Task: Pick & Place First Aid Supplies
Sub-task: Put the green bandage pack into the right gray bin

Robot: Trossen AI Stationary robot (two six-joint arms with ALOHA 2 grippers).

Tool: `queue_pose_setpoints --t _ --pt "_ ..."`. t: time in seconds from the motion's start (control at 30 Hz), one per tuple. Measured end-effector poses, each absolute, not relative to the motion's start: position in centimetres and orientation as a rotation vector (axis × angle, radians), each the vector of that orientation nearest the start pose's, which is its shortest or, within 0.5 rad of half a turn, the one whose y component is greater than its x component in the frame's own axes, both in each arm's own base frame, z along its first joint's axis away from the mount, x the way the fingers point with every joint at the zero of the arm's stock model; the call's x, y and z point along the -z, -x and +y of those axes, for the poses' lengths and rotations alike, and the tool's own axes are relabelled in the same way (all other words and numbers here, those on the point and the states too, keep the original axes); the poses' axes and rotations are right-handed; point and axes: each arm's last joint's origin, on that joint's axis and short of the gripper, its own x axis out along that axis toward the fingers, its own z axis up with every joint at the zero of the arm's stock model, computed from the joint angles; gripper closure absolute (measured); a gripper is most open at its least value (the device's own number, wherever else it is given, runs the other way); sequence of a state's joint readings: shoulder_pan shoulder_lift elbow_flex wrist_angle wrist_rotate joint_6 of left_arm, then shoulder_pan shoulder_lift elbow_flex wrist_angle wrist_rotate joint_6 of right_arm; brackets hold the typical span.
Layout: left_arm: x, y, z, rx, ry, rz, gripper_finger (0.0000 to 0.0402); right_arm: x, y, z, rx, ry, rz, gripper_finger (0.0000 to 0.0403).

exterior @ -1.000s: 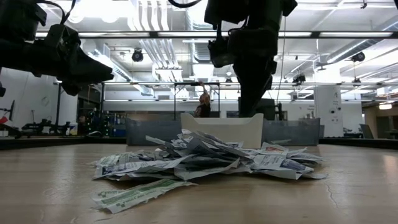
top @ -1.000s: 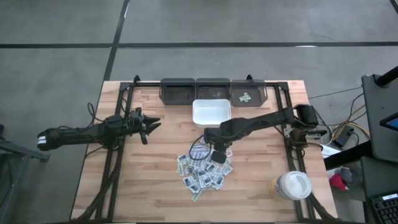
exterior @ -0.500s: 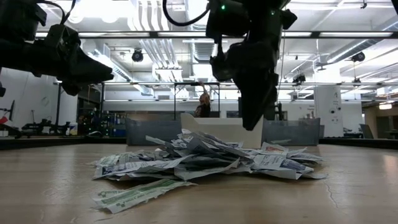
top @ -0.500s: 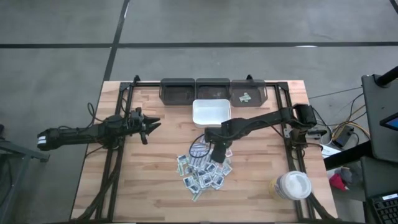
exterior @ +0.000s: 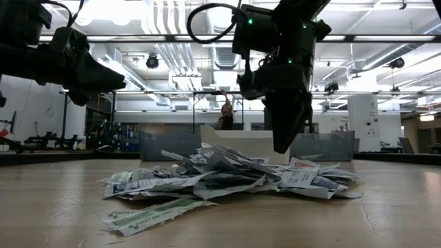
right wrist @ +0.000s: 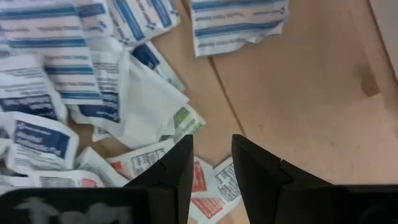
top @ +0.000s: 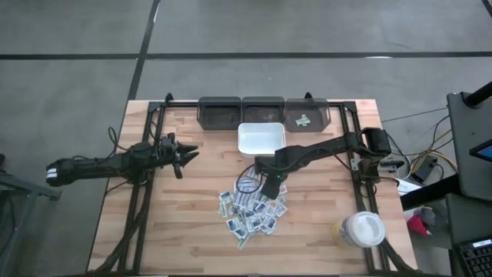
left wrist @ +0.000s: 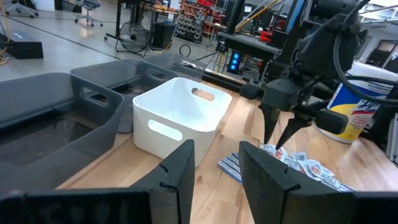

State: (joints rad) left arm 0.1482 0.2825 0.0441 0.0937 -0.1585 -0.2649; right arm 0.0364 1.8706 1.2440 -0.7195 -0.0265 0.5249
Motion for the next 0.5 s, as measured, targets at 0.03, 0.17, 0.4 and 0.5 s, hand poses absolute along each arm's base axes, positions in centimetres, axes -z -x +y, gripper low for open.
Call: queue_pose_setpoints --t 0.03,0.17,0.4,0.5 --pt "-16.36 -11.21 2.14 -0.324 0.261 0.104 0.0282 -16.58 -35.25 1.35 0.301 -0.436 1.328 0.0294" --pt "-16.36 -11.21 2.14 -0.324 0.262 0.104 0.0282 -16.6 -35.39 1.35 0.298 -0.436 1.313 0.0294" --pt "-16.36 -11.21 2.14 -0.324 0.262 0.104 0.0282 -16.43 -35.55 1.38 0.281 -0.436 1.287 0.0294" --pt "-16.37 -11.21 2.14 -0.324 0.262 0.104 0.0282 -16.18 -35.38 1.38 0.283 -0.435 1.295 0.0293"
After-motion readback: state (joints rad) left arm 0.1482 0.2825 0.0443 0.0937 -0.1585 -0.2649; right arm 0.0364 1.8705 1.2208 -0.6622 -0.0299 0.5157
